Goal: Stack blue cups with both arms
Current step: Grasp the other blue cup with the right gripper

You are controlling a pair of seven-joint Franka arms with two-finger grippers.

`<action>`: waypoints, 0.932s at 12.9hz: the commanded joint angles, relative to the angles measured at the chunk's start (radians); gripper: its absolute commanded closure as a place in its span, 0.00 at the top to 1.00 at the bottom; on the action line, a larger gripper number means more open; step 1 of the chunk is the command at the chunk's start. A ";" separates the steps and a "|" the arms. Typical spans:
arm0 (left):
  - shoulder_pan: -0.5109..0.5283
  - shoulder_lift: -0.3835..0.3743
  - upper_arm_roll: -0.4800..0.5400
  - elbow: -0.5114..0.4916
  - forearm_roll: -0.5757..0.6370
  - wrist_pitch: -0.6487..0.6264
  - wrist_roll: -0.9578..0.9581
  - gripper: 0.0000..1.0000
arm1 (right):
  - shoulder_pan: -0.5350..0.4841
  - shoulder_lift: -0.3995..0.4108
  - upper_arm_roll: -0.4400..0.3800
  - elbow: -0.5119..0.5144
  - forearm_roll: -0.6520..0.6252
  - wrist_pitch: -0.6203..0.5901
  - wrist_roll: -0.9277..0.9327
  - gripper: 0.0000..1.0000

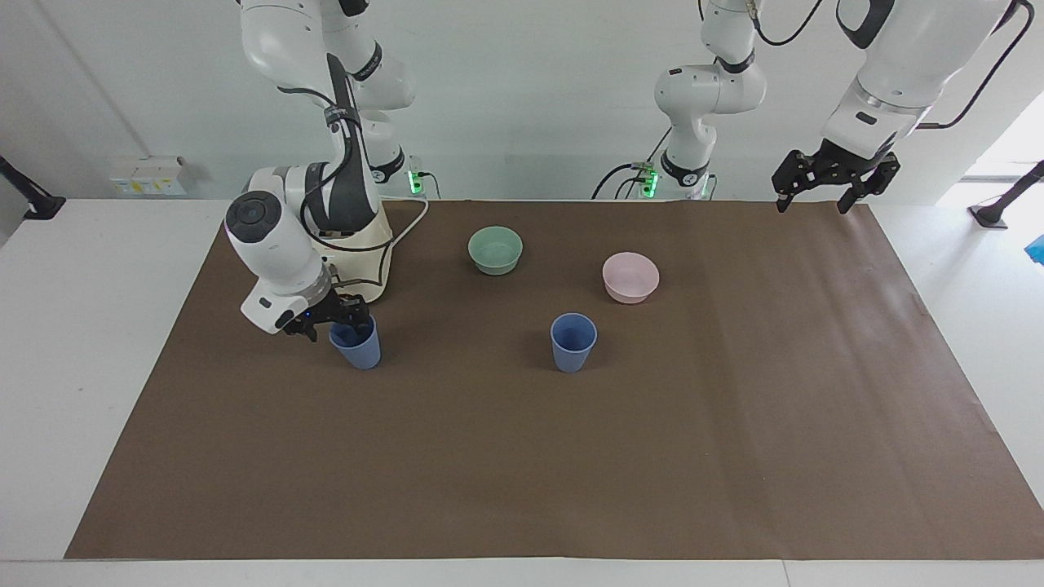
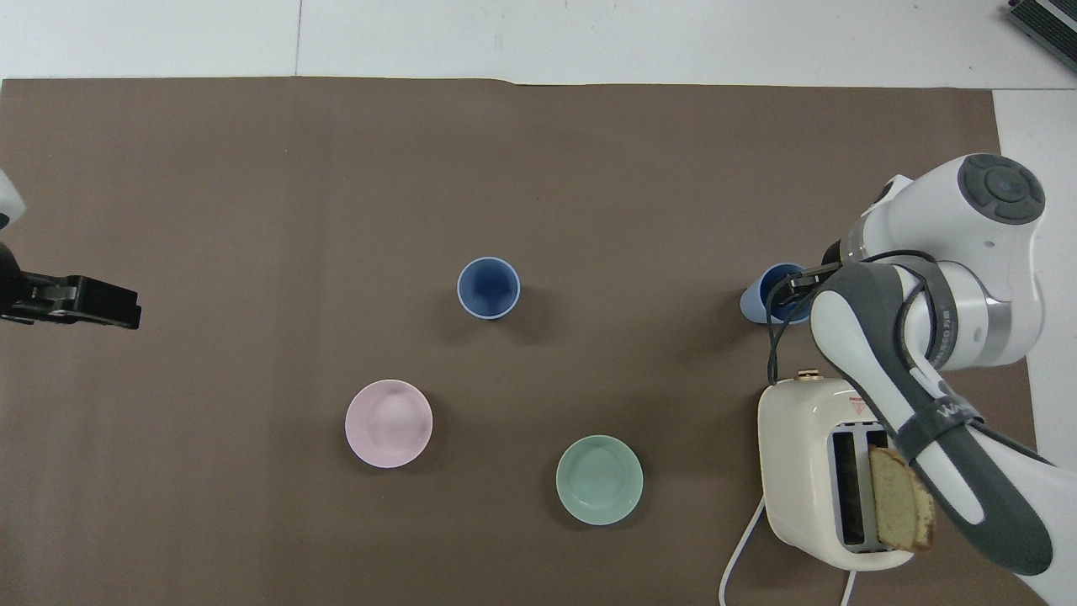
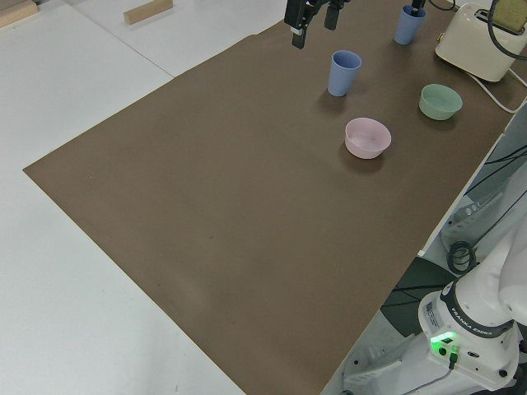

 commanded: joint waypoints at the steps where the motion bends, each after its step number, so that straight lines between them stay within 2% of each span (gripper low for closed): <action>1: 0.011 -0.027 -0.001 -0.001 -0.012 -0.009 -0.003 1.00 | -0.009 -0.006 0.005 -0.015 0.018 0.024 -0.062 0.17; 2: 0.017 -0.029 0.004 0.001 -0.034 0.000 -0.003 1.00 | -0.009 -0.006 0.005 -0.015 0.018 0.023 -0.061 0.07; 4: 0.026 -0.027 0.007 0.015 -0.081 0.010 0.010 1.00 | -0.009 -0.006 0.005 -0.015 0.019 0.023 -0.062 0.00; 5: 0.023 -0.026 0.007 0.054 -0.082 -0.011 0.009 1.00 | -0.009 -0.006 0.005 -0.013 0.019 0.023 -0.059 0.00; 8: 0.025 -0.027 0.005 0.059 -0.067 -0.025 0.011 1.00 | 0.000 -0.012 0.007 0.022 0.019 0.006 -0.044 0.00; 12: 0.025 -0.033 0.005 0.049 -0.039 -0.026 0.023 1.00 | 0.105 -0.016 0.036 0.177 0.018 -0.098 0.241 0.00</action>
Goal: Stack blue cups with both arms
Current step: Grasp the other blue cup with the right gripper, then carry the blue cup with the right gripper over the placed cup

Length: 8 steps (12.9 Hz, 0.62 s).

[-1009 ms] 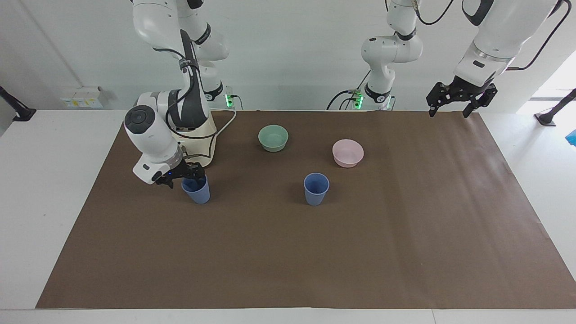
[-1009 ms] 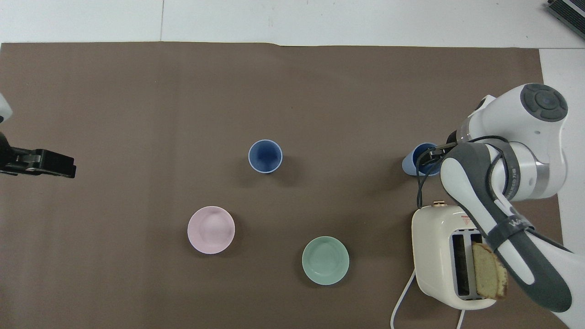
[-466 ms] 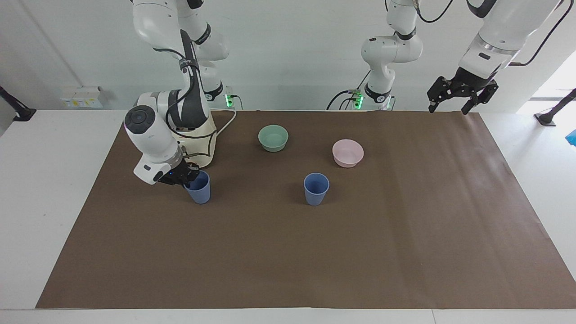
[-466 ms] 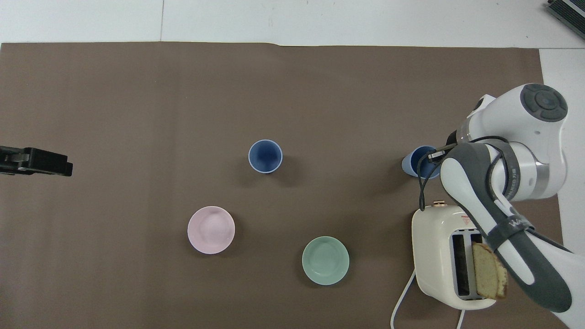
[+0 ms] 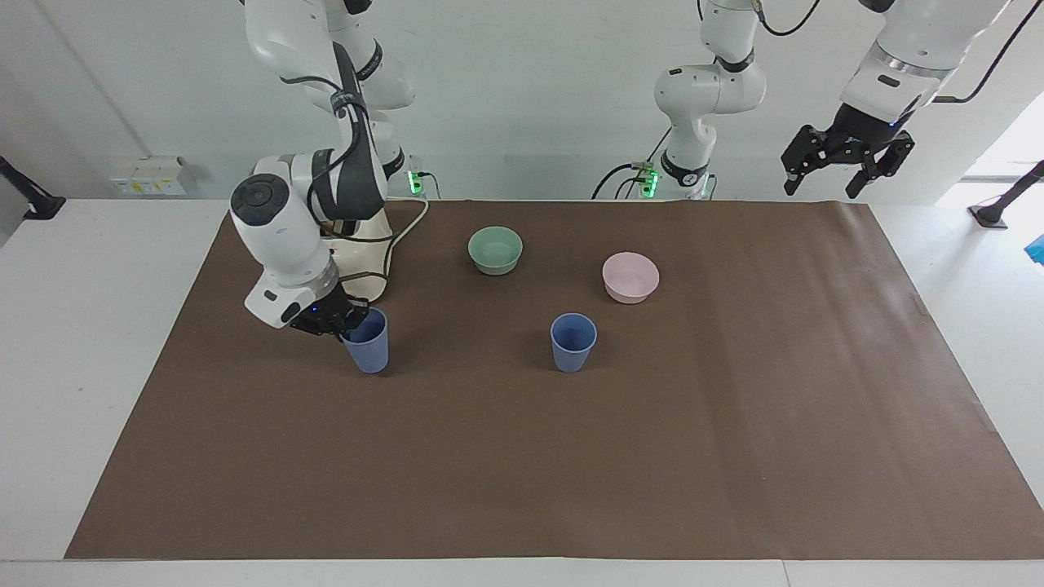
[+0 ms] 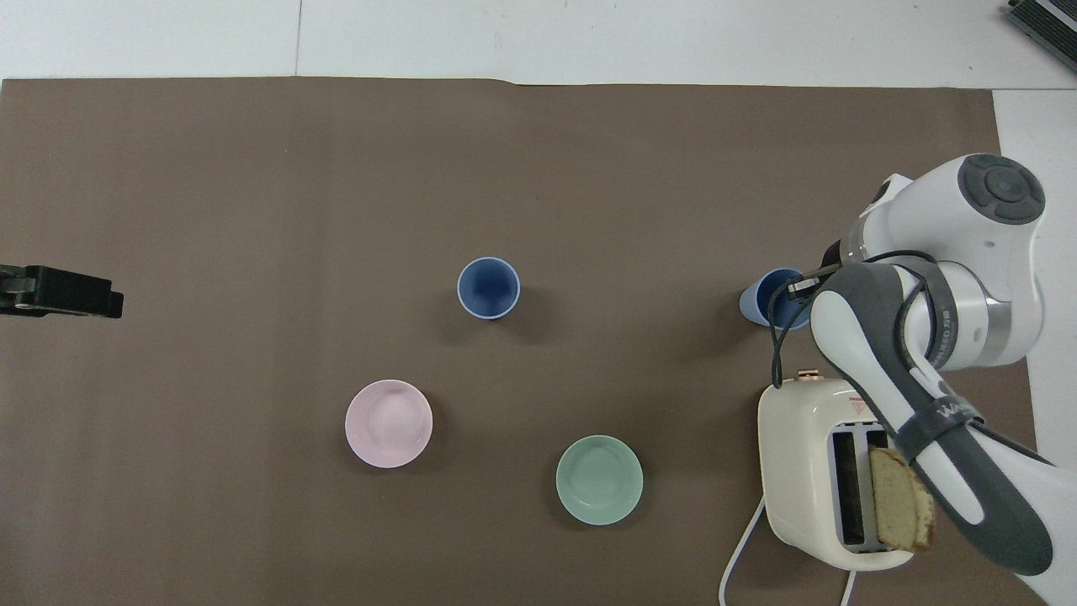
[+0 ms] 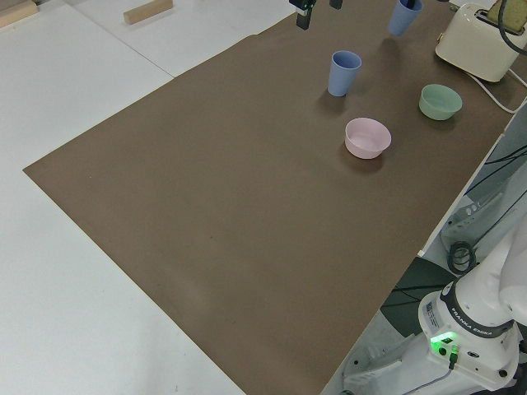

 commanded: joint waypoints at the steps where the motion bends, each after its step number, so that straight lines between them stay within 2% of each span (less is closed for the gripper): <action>1: 0.021 -0.010 -0.008 -0.003 0.009 -0.008 0.011 1.00 | 0.069 -0.005 0.016 0.102 0.015 -0.079 0.186 0.00; 6: 0.021 -0.010 -0.007 -0.006 0.008 -0.007 0.010 1.00 | 0.134 0.005 0.091 0.269 0.053 -0.217 0.465 0.00; 8: 0.021 -0.010 -0.007 -0.007 0.008 -0.007 0.008 1.00 | 0.178 0.019 0.100 0.312 0.090 -0.220 0.523 0.00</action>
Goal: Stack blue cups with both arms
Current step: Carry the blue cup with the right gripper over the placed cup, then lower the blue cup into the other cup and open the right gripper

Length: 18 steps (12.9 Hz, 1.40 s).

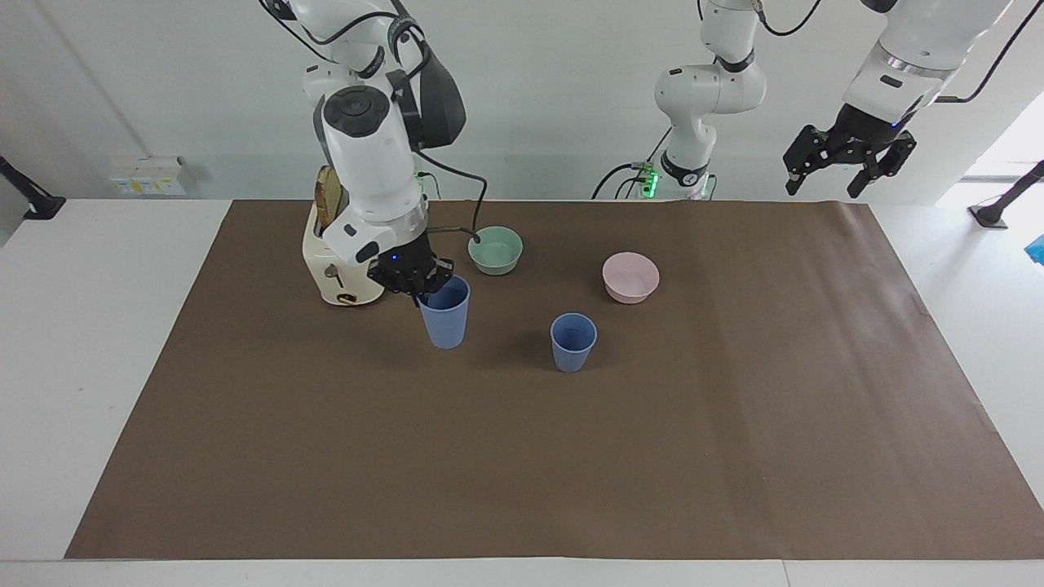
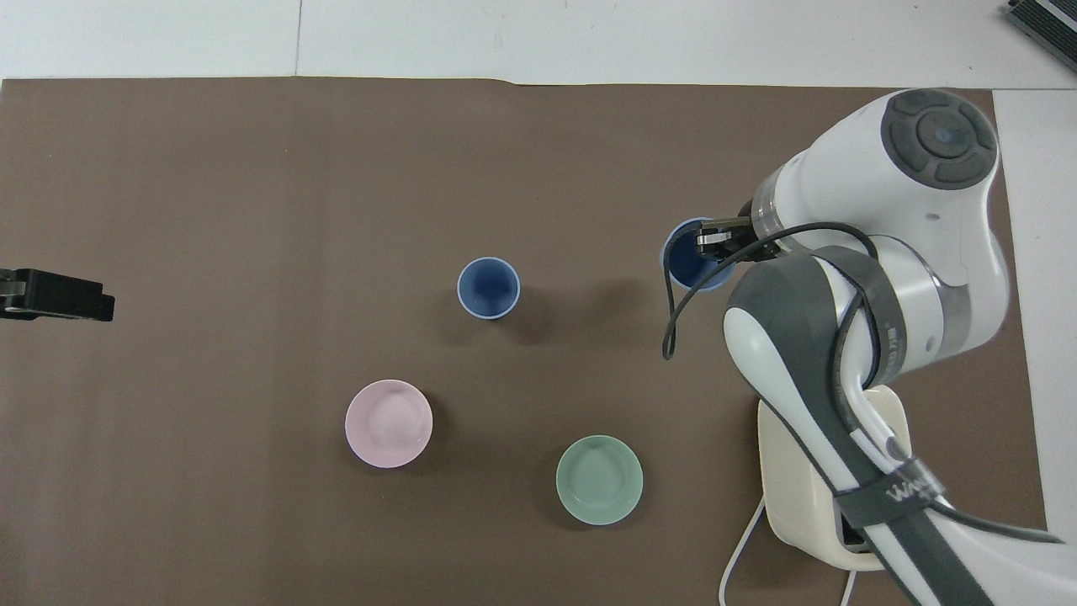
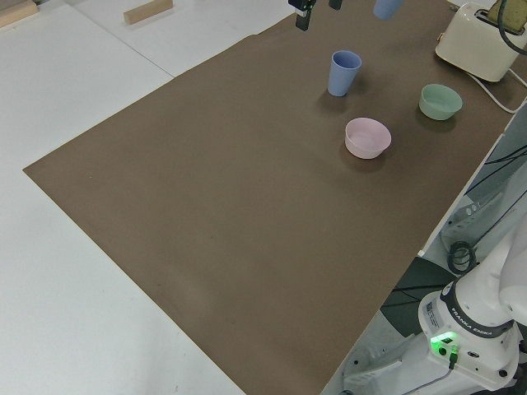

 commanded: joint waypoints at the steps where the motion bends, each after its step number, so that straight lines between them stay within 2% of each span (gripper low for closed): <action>1: 0.018 -0.011 -0.010 -0.007 0.008 -0.007 0.008 1.00 | 0.042 0.043 0.009 0.094 0.038 -0.029 0.058 0.00; 4: 0.017 -0.011 -0.010 -0.007 0.008 -0.007 0.007 1.00 | 0.105 0.060 0.012 0.131 0.038 -0.009 0.059 0.00; 11: 0.017 -0.011 -0.010 -0.007 0.008 -0.007 0.007 1.00 | 0.177 0.144 0.032 0.129 0.047 0.121 0.062 0.00; 18: 0.017 -0.011 -0.010 -0.007 0.008 -0.008 0.007 1.00 | 0.192 0.169 0.032 0.102 0.070 0.157 0.062 0.00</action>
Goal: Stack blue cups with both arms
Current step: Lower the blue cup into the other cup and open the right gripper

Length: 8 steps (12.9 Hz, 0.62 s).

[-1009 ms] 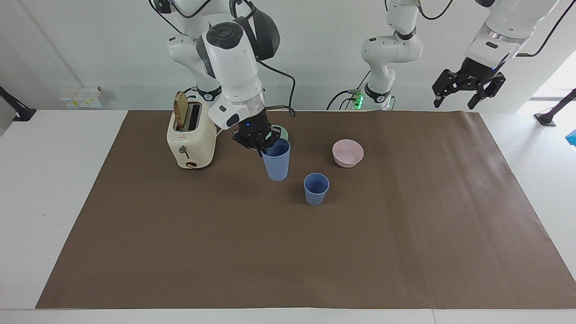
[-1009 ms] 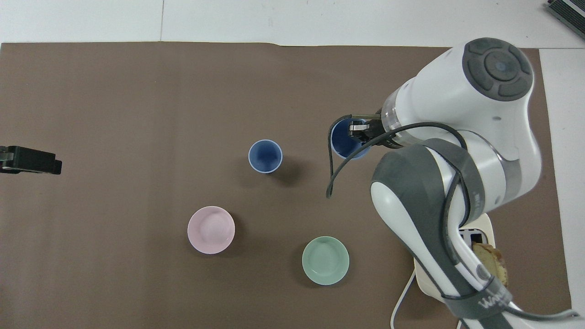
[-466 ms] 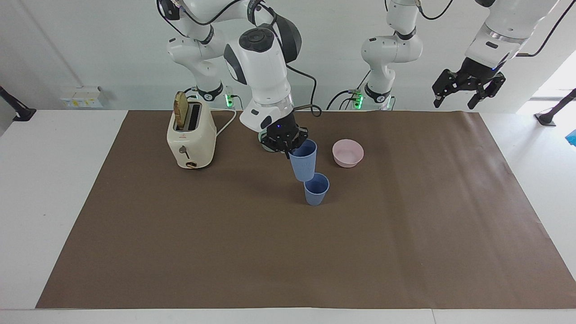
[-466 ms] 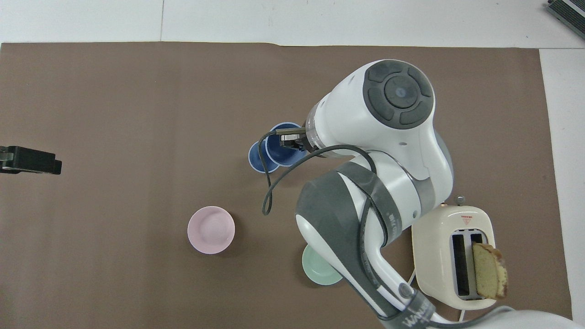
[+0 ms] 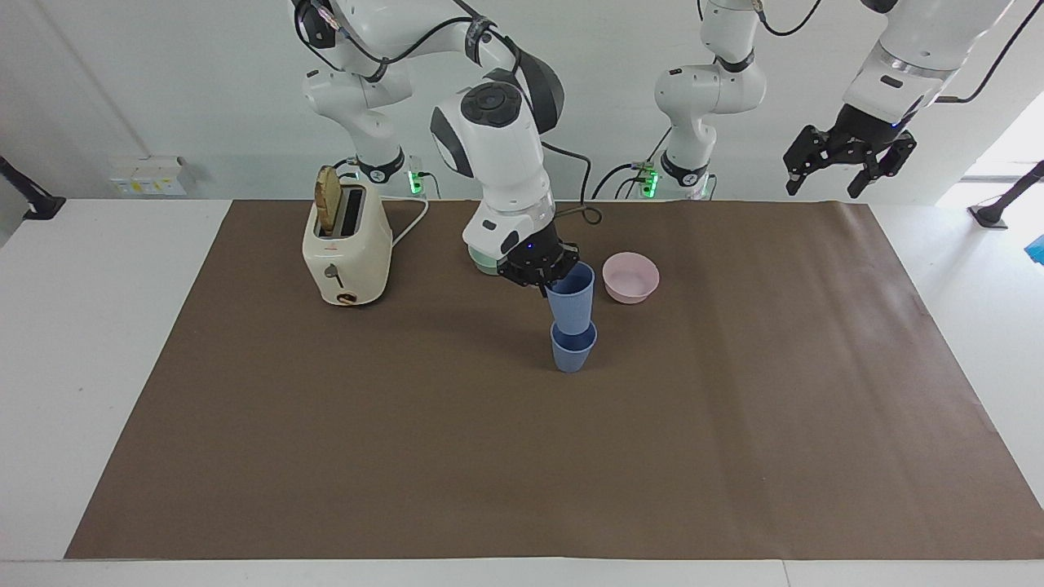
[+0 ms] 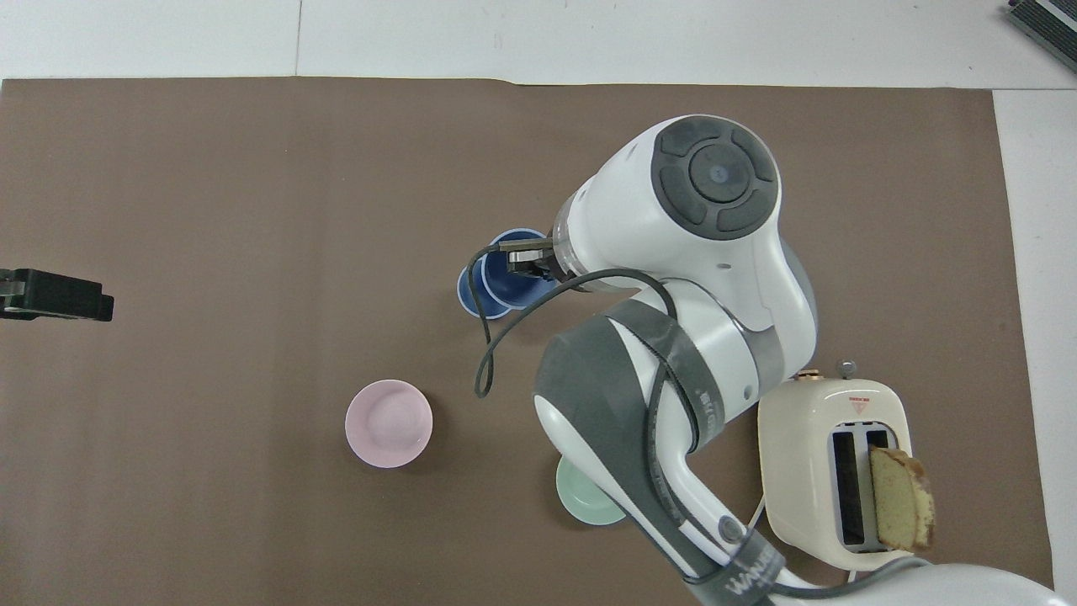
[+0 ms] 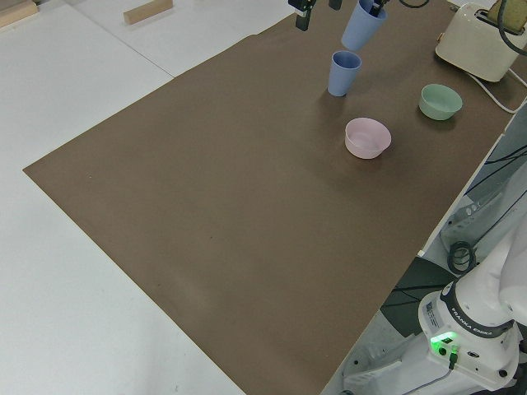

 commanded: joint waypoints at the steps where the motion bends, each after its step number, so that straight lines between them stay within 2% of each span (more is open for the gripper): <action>1: 0.016 -0.011 -0.010 -0.008 0.008 -0.008 0.007 1.00 | 0.004 0.024 0.005 -0.001 0.017 0.030 0.014 0.00; 8: 0.015 -0.013 -0.010 -0.016 0.008 -0.006 0.007 1.00 | 0.016 0.071 0.005 -0.004 0.002 0.055 0.016 0.00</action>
